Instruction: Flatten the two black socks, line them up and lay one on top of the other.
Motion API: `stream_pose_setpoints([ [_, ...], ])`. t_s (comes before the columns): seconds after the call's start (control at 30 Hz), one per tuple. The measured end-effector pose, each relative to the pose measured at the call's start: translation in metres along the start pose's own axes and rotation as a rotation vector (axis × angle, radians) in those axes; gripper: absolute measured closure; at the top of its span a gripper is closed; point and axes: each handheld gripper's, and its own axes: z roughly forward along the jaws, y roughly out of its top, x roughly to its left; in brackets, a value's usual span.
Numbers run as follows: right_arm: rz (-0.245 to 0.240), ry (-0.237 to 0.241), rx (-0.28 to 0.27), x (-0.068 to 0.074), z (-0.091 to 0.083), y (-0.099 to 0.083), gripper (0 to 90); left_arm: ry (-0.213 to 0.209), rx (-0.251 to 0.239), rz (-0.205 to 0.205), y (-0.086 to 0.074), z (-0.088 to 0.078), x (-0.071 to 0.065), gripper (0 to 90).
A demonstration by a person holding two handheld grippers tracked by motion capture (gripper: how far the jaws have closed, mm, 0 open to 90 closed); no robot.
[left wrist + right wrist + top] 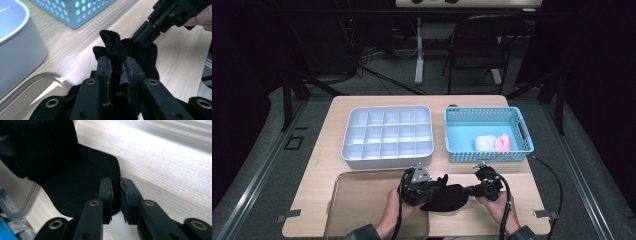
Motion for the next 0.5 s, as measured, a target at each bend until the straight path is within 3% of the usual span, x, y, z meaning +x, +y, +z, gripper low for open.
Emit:
stream_pose_setpoints([
  [0.13,-0.020,-0.017,-0.029,0.002,-0.004,0.000,58.3,0.004,-0.003,-0.014,-0.003,-0.005,0.007,76.0],
  [0.3,-0.076,0.000,-0.087,0.005,-0.009,0.007,50.1,0.007,-0.029,-0.036,-0.006,-0.015,0.015,76.0],
  [0.37,-0.099,0.012,-0.067,0.009,-0.004,0.012,48.2,0.018,-0.044,-0.037,-0.007,-0.019,0.016,75.9],
  [0.47,-0.132,0.010,0.003,0.017,0.009,0.016,45.4,0.026,-0.051,-0.046,-0.009,-0.024,0.018,75.8],
  [0.5,-0.152,-0.014,0.037,0.020,0.012,0.016,45.3,0.031,-0.050,-0.041,-0.009,-0.024,0.018,75.8],
])
